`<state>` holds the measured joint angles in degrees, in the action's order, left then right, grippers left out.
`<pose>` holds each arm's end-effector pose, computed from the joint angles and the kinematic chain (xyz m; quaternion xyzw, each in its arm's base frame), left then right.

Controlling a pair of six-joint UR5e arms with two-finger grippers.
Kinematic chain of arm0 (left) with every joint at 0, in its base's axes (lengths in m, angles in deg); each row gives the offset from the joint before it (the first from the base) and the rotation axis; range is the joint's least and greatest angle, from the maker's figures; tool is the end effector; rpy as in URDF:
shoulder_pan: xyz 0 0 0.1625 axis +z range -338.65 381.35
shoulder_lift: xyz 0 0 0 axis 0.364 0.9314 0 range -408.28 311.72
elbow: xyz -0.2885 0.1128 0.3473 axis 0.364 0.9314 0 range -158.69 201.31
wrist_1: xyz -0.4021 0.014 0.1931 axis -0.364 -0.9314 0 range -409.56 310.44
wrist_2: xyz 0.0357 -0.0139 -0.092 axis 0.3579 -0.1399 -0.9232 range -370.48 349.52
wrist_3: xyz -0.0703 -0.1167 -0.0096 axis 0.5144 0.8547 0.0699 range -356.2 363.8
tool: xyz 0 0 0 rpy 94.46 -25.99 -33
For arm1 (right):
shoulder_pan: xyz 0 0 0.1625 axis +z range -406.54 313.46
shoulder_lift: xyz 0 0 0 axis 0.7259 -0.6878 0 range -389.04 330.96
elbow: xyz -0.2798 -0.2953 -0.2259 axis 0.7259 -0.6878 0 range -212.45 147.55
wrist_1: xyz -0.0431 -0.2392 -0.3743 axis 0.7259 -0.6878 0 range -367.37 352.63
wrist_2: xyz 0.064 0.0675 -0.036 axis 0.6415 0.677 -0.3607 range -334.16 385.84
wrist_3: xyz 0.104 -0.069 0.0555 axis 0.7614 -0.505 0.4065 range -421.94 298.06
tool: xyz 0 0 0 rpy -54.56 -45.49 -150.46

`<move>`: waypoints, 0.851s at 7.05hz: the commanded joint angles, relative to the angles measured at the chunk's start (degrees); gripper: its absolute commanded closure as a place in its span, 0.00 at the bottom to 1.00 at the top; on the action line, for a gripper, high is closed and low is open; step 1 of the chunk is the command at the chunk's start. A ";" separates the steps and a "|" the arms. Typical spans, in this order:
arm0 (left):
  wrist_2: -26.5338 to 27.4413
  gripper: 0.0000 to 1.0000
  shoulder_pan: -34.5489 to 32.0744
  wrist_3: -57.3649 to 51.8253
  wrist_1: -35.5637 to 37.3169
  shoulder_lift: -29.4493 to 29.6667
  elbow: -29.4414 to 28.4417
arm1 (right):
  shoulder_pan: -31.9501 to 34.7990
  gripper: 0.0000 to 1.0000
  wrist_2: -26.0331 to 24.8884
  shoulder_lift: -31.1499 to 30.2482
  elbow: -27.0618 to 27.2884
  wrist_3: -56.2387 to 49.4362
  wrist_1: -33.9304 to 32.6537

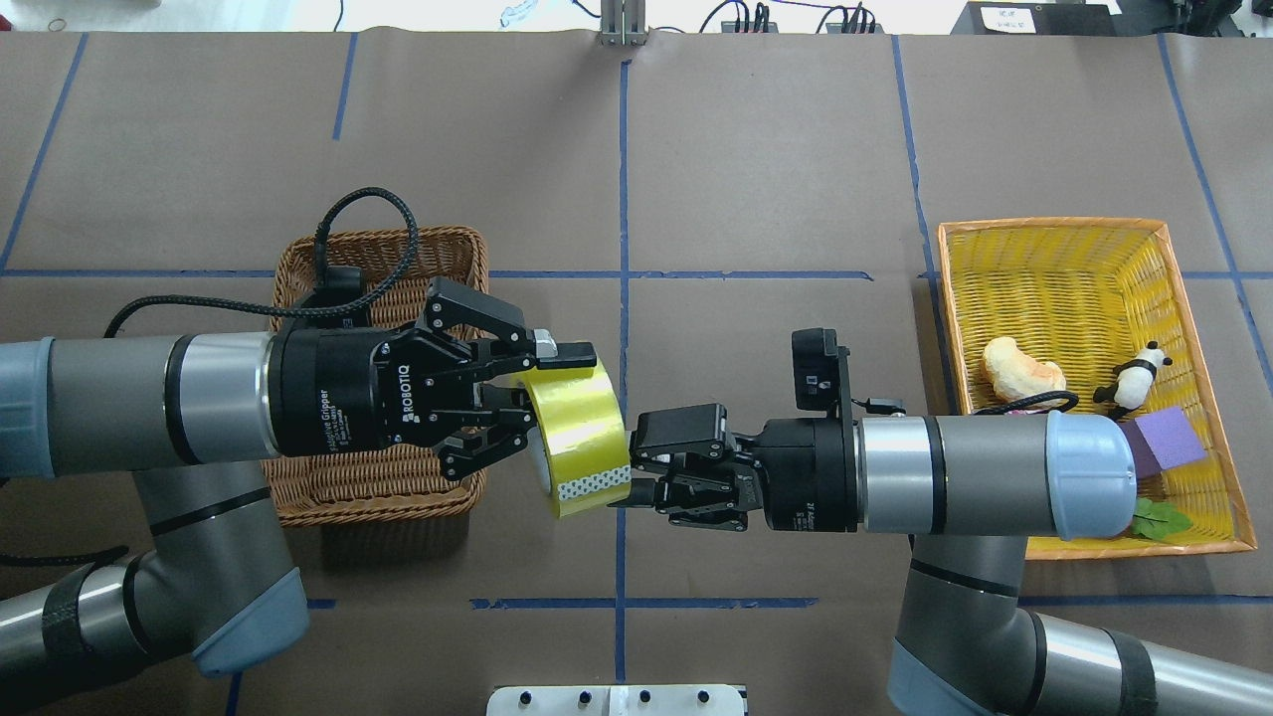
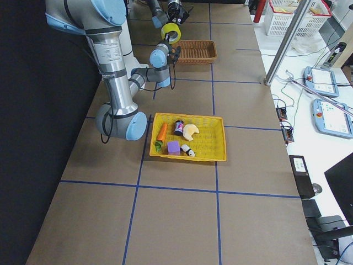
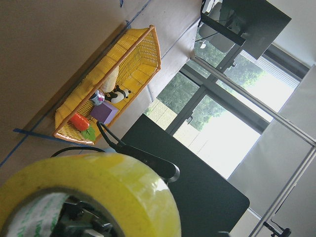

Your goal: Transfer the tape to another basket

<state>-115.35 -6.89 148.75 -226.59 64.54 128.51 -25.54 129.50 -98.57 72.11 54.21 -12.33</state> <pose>0.4398 -0.3477 0.1585 -0.2612 0.8502 -0.2069 0.4075 -0.5019 -0.3009 0.2011 -0.0980 -0.8566 0.1040 0.4958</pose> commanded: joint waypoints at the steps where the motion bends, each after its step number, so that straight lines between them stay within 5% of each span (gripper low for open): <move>1: 0.01 1.00 -0.15 -0.11 0.02 -0.14 0.20 | 0.62 0.00 -0.04 0.00 0.21 0.04 0.12; 3: -0.51 1.00 -2.50 0.07 0.02 -0.14 0.46 | 1.58 0.00 0.05 0.00 0.12 0.04 -0.31; 6: -14.78 1.00 -14.69 0.07 0.89 -1.27 -2.42 | 8.50 0.00 3.10 0.00 0.21 0.13 -5.38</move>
<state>-123.81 -16.60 148.85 -226.13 63.81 127.77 -20.28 130.66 -98.62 72.24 54.36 -14.60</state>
